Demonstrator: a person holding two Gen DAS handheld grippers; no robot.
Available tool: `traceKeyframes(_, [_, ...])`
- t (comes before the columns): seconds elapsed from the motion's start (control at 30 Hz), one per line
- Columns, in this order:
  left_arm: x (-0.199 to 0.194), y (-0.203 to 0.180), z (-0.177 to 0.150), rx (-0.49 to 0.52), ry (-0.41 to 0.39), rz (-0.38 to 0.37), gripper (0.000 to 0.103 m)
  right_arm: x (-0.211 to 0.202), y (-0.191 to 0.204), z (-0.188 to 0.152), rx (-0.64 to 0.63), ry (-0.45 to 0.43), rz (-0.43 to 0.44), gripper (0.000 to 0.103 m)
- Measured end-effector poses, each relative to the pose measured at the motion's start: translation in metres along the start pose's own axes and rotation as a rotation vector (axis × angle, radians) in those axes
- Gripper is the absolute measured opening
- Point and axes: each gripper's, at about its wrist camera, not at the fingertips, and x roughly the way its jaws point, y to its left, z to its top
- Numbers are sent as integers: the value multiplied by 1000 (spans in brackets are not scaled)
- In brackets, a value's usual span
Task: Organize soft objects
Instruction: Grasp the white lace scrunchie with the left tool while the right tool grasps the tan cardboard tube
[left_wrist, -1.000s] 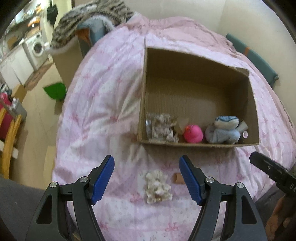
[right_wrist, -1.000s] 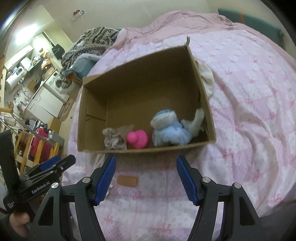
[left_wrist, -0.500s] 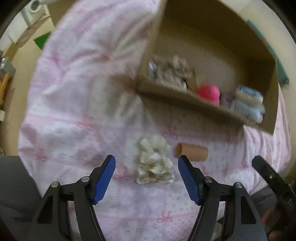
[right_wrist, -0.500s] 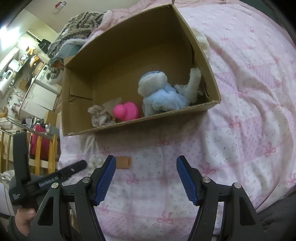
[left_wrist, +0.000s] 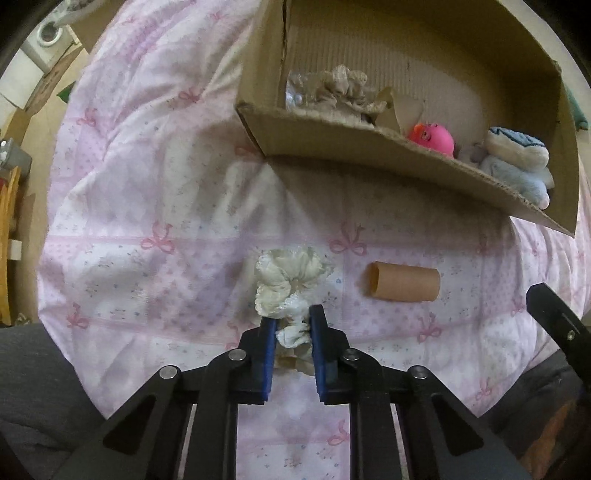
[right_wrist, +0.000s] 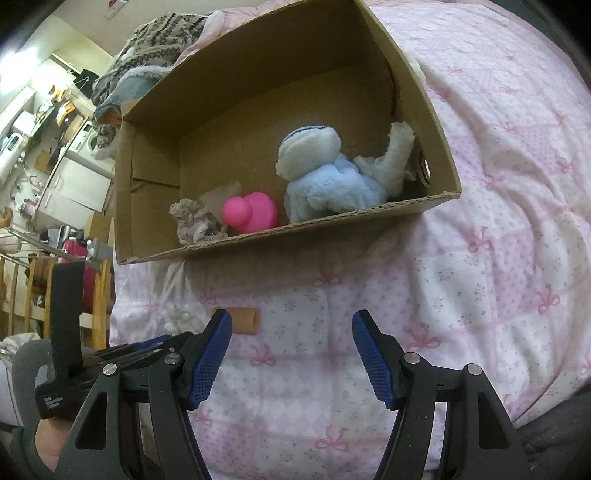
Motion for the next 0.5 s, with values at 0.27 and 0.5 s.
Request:
traceKeyframes(0.27, [-31,17,-4,-1,-103,25,16,0,5,-2,-12,26,36,71])
traceKeyframes(0.5, [-46,45,-5,-44,-154,51,16,19,24,0,-25,101,72,71])
